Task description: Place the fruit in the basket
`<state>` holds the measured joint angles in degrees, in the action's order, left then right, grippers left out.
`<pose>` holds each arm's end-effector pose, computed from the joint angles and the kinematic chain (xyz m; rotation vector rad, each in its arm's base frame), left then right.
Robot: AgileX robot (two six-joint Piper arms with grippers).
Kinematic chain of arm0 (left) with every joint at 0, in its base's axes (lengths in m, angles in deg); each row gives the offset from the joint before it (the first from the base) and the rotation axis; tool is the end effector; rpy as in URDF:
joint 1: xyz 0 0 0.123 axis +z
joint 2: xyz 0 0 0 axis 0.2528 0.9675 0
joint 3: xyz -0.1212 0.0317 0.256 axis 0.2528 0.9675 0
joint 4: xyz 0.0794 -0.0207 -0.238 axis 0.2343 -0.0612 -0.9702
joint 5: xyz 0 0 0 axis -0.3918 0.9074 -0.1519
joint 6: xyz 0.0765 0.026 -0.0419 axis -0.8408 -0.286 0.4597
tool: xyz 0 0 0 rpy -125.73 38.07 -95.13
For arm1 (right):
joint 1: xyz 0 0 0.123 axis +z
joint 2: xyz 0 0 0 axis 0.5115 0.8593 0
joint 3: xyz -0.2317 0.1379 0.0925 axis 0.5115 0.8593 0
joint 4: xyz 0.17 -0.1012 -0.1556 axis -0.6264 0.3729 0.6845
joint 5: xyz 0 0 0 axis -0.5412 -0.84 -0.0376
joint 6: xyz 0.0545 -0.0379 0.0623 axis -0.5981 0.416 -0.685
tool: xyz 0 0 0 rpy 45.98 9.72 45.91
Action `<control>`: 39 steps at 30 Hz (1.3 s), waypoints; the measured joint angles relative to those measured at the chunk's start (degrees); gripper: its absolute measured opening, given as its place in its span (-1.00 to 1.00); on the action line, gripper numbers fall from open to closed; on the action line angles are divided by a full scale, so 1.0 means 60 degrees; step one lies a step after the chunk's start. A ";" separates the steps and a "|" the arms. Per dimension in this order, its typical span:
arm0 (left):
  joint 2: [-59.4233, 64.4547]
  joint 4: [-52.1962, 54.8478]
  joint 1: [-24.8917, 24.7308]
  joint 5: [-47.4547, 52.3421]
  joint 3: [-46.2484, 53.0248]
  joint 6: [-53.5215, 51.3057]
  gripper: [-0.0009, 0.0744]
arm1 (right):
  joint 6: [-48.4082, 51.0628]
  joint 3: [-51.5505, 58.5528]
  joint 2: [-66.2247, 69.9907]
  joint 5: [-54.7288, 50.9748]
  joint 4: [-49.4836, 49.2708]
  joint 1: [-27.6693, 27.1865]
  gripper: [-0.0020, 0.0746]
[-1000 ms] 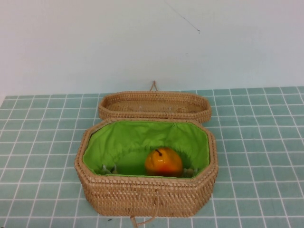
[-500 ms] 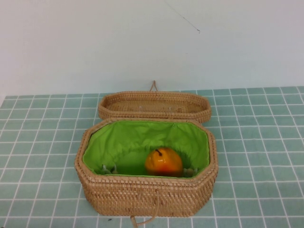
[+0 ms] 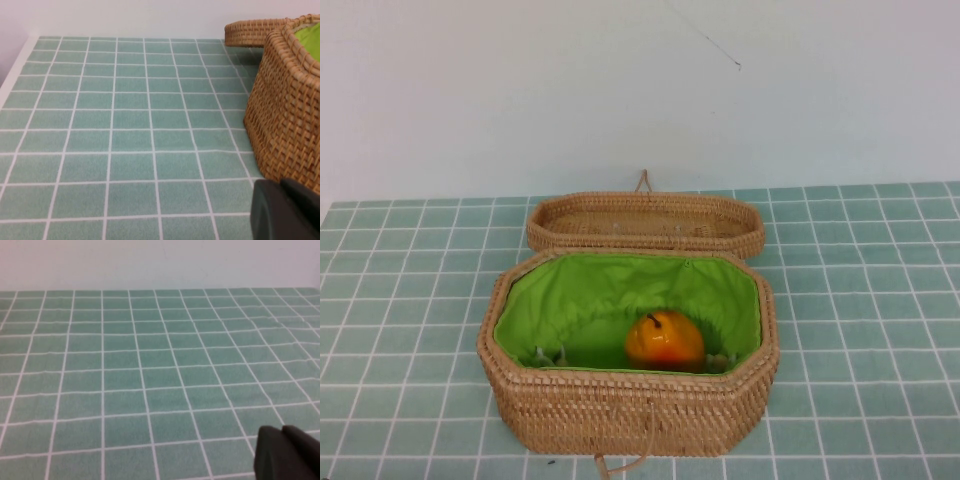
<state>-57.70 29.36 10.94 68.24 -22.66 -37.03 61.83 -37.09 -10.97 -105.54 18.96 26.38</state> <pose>0.0534 -0.0078 0.1754 -0.0360 1.7900 -0.1924 0.0530 -0.0123 0.1845 0.0805 1.8068 -0.1775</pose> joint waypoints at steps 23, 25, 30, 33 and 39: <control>0.0000 0.0000 0.0000 0.0000 0.0000 0.0000 -0.98 | 0.3220 0.0008 -0.0068 0.0115 -0.2890 0.0000 -0.95; 0.0000 0.0000 0.0000 0.0000 0.0000 0.0000 -0.98 | 0.3205 0.0008 -0.0068 0.0115 -0.2890 0.0000 -0.95; 0.0000 0.0000 0.0000 0.0000 0.0000 0.0000 -0.98 | 0.3205 0.0008 -0.0068 0.0115 -0.2890 0.0000 -0.95; 0.0000 0.0000 0.0000 0.0000 0.0000 0.0000 -0.98 | 0.3205 0.0008 -0.0068 0.0115 -0.2890 0.0000 -0.95; 0.0000 0.0000 0.0000 0.0000 0.0000 0.0000 -0.98 | 0.3205 0.0008 -0.0068 0.0098 -0.2890 0.0000 -0.95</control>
<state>-57.70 29.36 10.94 68.24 -22.66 -37.03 81.06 -37.04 -11.38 -104.95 1.62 26.38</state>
